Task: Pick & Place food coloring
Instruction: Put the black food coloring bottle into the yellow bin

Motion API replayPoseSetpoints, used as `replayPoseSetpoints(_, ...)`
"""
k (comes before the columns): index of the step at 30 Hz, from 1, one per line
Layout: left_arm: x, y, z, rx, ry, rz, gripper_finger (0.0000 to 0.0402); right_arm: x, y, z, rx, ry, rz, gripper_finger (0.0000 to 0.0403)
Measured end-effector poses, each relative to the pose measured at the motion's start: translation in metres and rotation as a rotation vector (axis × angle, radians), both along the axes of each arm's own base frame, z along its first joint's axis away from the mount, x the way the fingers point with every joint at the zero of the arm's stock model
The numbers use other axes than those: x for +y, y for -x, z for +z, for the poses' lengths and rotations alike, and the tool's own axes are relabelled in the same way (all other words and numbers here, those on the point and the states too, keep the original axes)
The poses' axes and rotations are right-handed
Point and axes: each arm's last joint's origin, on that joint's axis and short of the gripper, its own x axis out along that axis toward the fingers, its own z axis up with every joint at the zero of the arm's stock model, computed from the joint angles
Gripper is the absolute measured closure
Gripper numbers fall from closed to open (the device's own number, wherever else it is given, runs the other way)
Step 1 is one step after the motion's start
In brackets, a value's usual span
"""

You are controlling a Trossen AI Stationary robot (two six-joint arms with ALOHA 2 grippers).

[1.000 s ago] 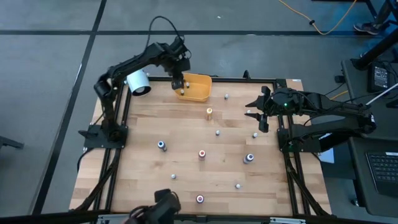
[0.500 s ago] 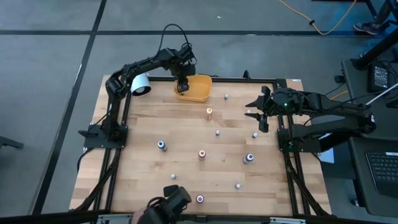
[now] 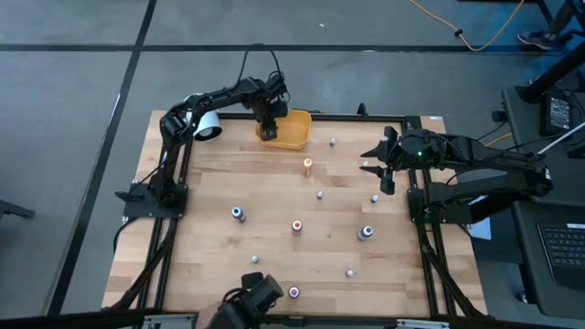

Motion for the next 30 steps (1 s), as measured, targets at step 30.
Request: replayPoseSetpoints(30, 0.003, -0.008, -0.029, 0.033, -0.008, -0.004, 0.0293, 0.0, 0.0, 0.0, 0.0, 0.0, 0.0, 0.0234)
